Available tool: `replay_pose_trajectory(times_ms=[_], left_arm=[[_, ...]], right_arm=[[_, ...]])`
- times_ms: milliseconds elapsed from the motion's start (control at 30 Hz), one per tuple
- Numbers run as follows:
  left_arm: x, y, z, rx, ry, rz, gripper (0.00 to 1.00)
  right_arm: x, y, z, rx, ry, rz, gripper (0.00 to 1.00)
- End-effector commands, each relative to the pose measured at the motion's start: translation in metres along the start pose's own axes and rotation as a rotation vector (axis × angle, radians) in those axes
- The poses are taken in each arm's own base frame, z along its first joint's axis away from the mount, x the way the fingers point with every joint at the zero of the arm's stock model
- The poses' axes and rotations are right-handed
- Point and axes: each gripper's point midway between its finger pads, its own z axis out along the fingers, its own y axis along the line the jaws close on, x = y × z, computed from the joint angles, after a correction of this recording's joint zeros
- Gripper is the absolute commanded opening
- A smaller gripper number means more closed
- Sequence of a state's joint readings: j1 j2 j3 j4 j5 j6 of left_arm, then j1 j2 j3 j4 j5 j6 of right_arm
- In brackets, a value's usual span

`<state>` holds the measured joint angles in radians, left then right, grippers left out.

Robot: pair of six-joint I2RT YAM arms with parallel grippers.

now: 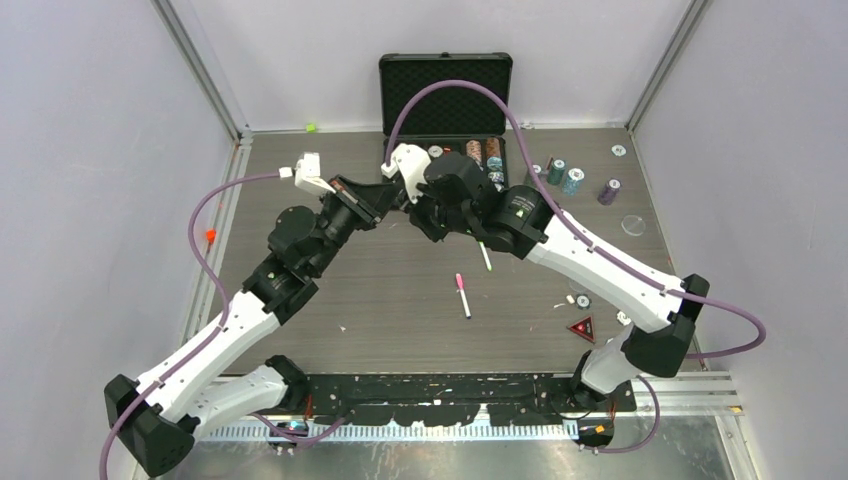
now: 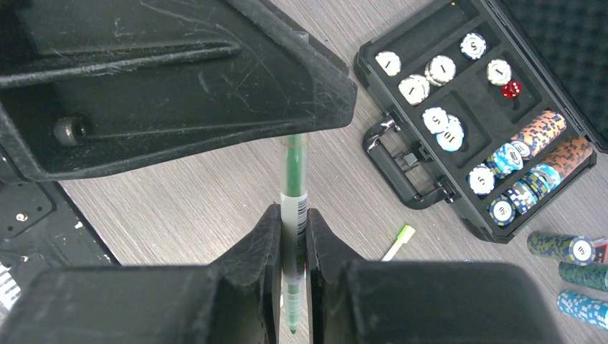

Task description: Insert the pens into the pen caps

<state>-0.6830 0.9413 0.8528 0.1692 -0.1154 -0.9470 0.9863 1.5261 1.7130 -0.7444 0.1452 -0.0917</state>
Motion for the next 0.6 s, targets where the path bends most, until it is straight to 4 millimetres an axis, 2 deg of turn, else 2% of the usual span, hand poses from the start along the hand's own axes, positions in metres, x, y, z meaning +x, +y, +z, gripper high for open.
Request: replay_pose_trajectory(times_ms=[0, 133, 300, 433, 567], left_arm=[[0.095, 0.007, -0.034, 0.023, 0.416, -0.013, 0.00], [0.091, -0.013, -0.040, 0.162, 0.396, 0.024, 0.00], [0.090, -0.044, -0.053, 0.390, 0.390, 0.084, 0.00], [0.098, -0.055, -0.062, 0.493, 0.432, 0.117, 0.00], [0.101, -0.055, -0.065, 0.509, 0.447, 0.132, 0.00]], right_arm=[[-0.141, -0.018, -0.045, 0.053, -0.537, 0.067, 0.01], [-0.133, -0.007, -0.059, -0.065, -0.567, 0.107, 0.01], [-0.132, 0.002, -0.096, -0.320, -0.690, 0.215, 0.01], [-0.131, 0.021, -0.124, -0.482, -0.728, 0.191, 0.01], [-0.129, 0.029, -0.138, -0.536, -0.743, 0.185, 0.00]])
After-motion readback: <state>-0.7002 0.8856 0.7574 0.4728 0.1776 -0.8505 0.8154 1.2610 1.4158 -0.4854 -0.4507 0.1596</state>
